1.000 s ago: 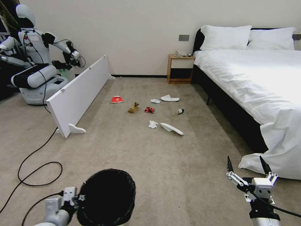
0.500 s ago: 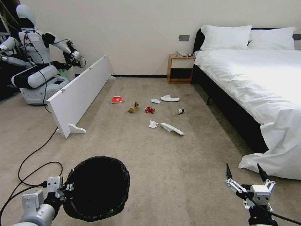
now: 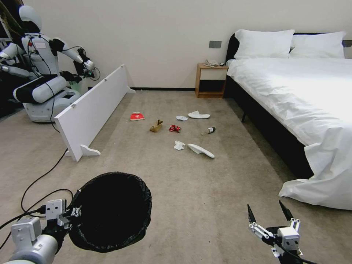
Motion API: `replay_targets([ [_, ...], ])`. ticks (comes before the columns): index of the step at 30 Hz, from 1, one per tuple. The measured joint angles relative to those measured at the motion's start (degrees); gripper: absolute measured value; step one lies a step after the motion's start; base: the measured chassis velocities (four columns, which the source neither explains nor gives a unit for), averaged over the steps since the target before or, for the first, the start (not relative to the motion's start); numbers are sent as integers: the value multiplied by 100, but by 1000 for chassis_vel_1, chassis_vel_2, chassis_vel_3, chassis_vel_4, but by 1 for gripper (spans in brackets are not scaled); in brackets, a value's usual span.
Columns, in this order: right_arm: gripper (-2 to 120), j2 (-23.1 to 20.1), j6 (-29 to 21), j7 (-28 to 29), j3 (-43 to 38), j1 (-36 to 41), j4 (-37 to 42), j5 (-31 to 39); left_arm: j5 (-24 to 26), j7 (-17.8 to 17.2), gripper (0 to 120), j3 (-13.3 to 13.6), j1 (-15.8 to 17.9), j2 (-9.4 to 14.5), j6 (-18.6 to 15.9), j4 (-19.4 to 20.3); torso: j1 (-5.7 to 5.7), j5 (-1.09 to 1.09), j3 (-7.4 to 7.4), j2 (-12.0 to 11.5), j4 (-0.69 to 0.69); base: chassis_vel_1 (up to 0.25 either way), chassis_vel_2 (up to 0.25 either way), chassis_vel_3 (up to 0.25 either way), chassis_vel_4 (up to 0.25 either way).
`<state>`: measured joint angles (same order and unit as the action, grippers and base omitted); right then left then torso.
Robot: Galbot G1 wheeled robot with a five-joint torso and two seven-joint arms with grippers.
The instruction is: Pick up the trash bin, then pick up the garbage from the floor and place it into the trash bin.
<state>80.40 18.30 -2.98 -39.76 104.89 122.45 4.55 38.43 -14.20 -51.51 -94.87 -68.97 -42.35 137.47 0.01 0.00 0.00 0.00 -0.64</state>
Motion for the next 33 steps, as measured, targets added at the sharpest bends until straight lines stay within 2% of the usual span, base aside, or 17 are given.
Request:
replay_targets([
  [33,100,60,190,-332,-94,-55,-66,1,42,-16,4,78,88,6,21,-107,0,0,0,0,0,-85,89,86,-90],
])
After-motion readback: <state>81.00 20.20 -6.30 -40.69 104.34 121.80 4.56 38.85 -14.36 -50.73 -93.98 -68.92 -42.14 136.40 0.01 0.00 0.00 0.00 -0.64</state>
